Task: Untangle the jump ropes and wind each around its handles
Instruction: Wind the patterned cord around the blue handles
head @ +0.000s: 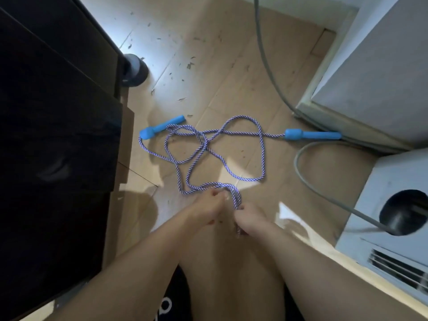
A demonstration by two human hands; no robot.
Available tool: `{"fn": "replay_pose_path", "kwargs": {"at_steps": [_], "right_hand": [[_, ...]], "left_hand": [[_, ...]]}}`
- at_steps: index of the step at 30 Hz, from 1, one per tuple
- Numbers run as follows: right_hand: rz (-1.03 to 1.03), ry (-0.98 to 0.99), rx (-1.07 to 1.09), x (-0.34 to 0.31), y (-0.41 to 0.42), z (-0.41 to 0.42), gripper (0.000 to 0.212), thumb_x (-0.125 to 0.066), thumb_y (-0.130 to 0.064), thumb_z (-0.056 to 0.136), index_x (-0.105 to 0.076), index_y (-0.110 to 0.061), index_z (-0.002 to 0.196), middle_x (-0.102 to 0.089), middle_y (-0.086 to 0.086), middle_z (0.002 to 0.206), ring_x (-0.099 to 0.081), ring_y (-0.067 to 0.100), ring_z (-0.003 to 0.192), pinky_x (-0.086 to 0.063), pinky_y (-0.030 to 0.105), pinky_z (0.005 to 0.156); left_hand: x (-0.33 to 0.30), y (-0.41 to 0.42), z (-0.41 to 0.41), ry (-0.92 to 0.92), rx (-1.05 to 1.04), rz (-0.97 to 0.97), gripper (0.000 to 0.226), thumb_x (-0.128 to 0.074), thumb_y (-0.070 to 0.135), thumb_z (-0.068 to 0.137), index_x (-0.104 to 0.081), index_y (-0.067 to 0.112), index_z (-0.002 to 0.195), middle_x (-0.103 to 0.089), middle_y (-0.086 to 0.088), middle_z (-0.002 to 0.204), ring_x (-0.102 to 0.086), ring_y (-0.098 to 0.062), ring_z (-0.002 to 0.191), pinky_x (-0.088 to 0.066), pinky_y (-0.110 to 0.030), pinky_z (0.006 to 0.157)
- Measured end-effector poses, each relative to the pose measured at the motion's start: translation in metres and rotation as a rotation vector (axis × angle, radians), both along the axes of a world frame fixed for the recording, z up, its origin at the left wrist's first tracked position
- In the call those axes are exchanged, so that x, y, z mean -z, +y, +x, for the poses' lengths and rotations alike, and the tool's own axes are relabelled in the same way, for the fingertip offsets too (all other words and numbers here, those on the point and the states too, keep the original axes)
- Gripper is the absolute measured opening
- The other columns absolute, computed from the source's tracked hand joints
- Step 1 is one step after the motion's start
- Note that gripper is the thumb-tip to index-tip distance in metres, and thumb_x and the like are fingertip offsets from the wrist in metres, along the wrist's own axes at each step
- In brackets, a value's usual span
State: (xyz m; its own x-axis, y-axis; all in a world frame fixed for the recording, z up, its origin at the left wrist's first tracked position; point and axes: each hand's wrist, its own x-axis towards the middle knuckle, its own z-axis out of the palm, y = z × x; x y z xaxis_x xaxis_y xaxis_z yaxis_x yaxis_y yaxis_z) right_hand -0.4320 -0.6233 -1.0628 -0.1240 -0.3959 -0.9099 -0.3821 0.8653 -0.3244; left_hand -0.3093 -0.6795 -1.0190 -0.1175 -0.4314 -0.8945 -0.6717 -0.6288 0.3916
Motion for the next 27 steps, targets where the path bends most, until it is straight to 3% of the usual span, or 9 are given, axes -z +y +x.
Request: {"fn": "replay_pose_path", "kwargs": {"at_steps": [2,6,9,14,19,21,23,25,27], "right_hand": [[0.112,-0.255,0.166,-0.029,-0.008,0.004,0.019,-0.050,-0.009,0.083,-0.068,-0.009,0.090,-0.069,0.012,0.079,-0.069,0.029,0.071,-0.062,0.049,0.078],[0.034,-0.457,0.014,-0.099,-0.029,0.013,0.020,-0.057,-0.005,0.078,-0.065,-0.016,0.093,-0.062,0.010,0.075,-0.059,0.023,0.059,-0.057,0.038,0.068],[-0.044,-0.552,-0.112,-0.153,-0.040,0.012,0.012,-0.053,0.008,0.084,-0.055,-0.003,0.088,-0.053,0.015,0.068,-0.055,0.024,0.053,-0.051,0.032,0.057],[-0.083,-0.580,-0.409,-0.247,-0.023,0.008,0.013,-0.055,0.001,0.093,-0.064,-0.007,0.100,-0.067,0.009,0.084,-0.063,0.020,0.075,-0.050,0.031,0.077],[-0.366,-0.539,-0.392,-0.333,0.002,0.024,0.014,-0.052,-0.003,0.093,-0.065,-0.006,0.092,-0.066,0.010,0.079,-0.064,0.021,0.067,-0.048,0.037,0.079],[-0.479,-0.519,-0.332,-0.358,0.004,0.023,0.015,-0.052,-0.014,0.093,-0.065,-0.007,0.086,-0.062,0.015,0.080,-0.059,0.028,0.070,-0.047,0.039,0.074],[-0.562,-0.486,-0.196,-0.375,0.006,0.020,0.014,-0.055,-0.016,0.089,-0.067,-0.008,0.089,-0.058,0.016,0.081,-0.053,0.028,0.073,-0.044,0.041,0.075],[-0.609,-0.461,0.004,-0.387,0.005,0.018,0.012,-0.056,-0.010,0.091,-0.065,-0.004,0.095,-0.057,0.015,0.076,-0.054,0.026,0.066,-0.048,0.039,0.073],[-0.652,-0.409,0.138,-0.398,0.007,0.019,0.011,-0.055,-0.005,0.094,-0.064,0.000,0.098,-0.059,0.011,0.070,-0.055,0.024,0.059,-0.052,0.035,0.067]], "left_hand": [[-0.020,0.003,0.004,0.062,-0.161,0.138,0.029,-0.046,0.053,0.101,-0.059,0.028,0.098,-0.066,0.002,0.101,-0.064,-0.016,0.097,-0.051,-0.037,0.091],[-0.071,-0.011,0.011,0.256,-0.392,0.301,0.046,-0.055,0.054,0.097,-0.060,0.010,0.083,-0.058,-0.006,0.072,-0.060,-0.021,0.061,-0.051,-0.032,0.062],[-0.107,-0.016,0.022,0.450,-0.314,0.283,0.043,-0.050,0.041,0.101,-0.066,0.006,0.080,-0.064,-0.011,0.069,-0.063,-0.024,0.060,-0.048,-0.032,0.063],[-0.167,-0.003,0.042,0.436,-0.188,0.182,0.037,-0.048,0.029,0.100,-0.059,-0.005,0.091,-0.057,-0.023,0.074,-0.054,-0.031,0.058,-0.043,-0.028,0.046],[-0.228,0.018,0.053,0.548,-0.202,0.058,0.023,-0.057,0.021,0.092,-0.060,0.004,0.107,-0.062,-0.020,0.088,-0.062,-0.032,0.075,-0.051,-0.038,0.068],[-0.248,0.023,0.057,0.568,-0.313,-0.003,0.046,-0.047,0.046,0.100,-0.062,0.008,0.121,-0.065,-0.017,0.102,-0.064,-0.031,0.092,-0.056,-0.040,0.081],[-0.265,0.025,0.055,0.535,-0.324,-0.032,0.061,-0.031,0.064,0.099,-0.067,0.015,0.098,-0.064,-0.014,0.099,-0.062,-0.030,0.094,-0.053,-0.039,0.086],[-0.287,0.032,0.049,0.446,-0.191,-0.190,0.049,-0.038,0.062,0.093,-0.059,0.021,0.075,-0.064,-0.005,0.087,-0.063,-0.027,0.086,-0.048,-0.038,0.085],[-0.299,0.042,0.048,0.317,-0.069,-0.431,0.031,-0.055,0.051,0.078,-0.059,0.022,0.090,-0.067,0.001,0.098,-0.067,-0.020,0.092,-0.050,-0.037,0.094]]}}
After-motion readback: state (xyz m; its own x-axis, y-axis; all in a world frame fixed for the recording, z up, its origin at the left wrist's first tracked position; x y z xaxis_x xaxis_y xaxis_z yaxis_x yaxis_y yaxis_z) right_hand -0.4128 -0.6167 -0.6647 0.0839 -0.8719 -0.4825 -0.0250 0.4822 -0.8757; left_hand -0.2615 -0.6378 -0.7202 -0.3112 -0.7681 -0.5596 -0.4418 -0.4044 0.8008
